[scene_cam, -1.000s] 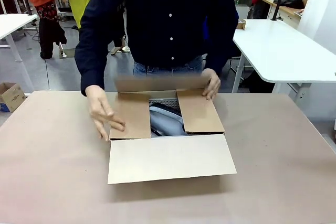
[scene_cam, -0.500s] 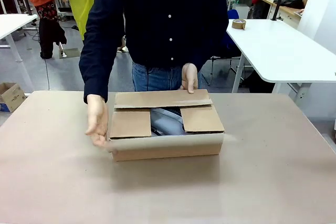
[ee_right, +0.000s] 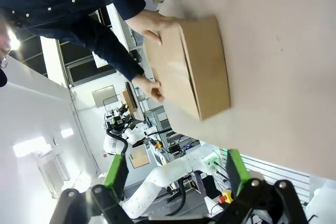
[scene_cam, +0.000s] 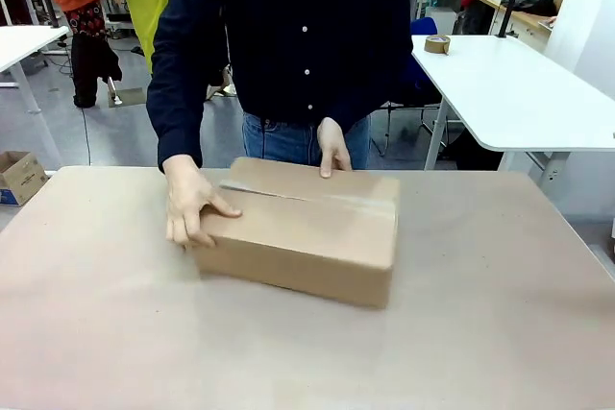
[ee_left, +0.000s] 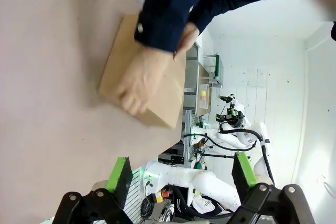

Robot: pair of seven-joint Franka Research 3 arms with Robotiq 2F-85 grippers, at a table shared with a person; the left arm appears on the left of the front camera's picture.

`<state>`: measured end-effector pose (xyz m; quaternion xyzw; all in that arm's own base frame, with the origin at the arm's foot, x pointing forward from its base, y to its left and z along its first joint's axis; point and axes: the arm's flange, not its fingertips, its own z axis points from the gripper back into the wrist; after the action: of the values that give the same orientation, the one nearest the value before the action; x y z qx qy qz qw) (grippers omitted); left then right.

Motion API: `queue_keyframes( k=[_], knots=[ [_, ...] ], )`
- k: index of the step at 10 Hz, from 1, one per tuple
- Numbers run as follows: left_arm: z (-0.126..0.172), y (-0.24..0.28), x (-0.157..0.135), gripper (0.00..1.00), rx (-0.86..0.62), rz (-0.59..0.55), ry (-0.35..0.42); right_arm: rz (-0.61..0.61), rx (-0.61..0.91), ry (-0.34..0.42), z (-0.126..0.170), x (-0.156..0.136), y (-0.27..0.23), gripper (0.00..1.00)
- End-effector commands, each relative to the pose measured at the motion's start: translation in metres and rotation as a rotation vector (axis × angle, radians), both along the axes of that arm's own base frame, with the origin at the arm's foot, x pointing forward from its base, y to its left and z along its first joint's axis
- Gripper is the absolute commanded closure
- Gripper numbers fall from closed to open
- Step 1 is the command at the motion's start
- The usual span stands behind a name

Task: Pack the gift set into the box.
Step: Press and hold the closed box until the human finishes sealing it.

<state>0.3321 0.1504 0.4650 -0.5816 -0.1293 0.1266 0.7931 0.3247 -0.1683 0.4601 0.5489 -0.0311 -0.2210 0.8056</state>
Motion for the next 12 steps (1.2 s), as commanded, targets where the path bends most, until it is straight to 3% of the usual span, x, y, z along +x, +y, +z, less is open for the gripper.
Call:
queue_keyframes(
  k=[1,5,6,7,8,9,11,12],
  knots=[
    [0.001,-0.001,-0.003,0.0,-0.001,-0.009,-0.002,-0.002,0.018,-0.025,0.0,0.001,0.003,0.0],
    [0.001,-0.001,-0.003,0.0,-0.001,-0.009,-0.002,0.0,0.0,0.0,0.0,0.0,0.0,0.0],
    [0.0,0.0,0.0,0.0,0.0,0.0,0.0,0.134,-0.042,-0.074,0.013,0.016,0.018,0.0],
    [0.003,-0.021,0.023,0.0,0.04,-0.15,-0.204,0.311,-0.09,-0.175,0.023,0.04,0.051,0.0],
    [0.008,-0.051,0.04,0.0,0.038,-0.367,-0.466,0.497,-0.12,-0.302,0.026,0.062,0.101,0.0],
    [0.005,-0.084,0.054,0.0,-0.021,-0.625,-0.679,0.67,-0.169,-0.469,0.02,0.079,0.157,0.0],
    [-0.028,-0.153,0.079,0.0,-0.018,-0.857,-0.991,0.851,-0.165,-0.743,-0.001,0.086,0.253,0.0],
    [-0.047,-0.179,0.084,0.0,-0.072,-0.872,-1.08,0.891,-0.139,-0.779,-0.009,0.081,0.267,0.0]
  ],
)
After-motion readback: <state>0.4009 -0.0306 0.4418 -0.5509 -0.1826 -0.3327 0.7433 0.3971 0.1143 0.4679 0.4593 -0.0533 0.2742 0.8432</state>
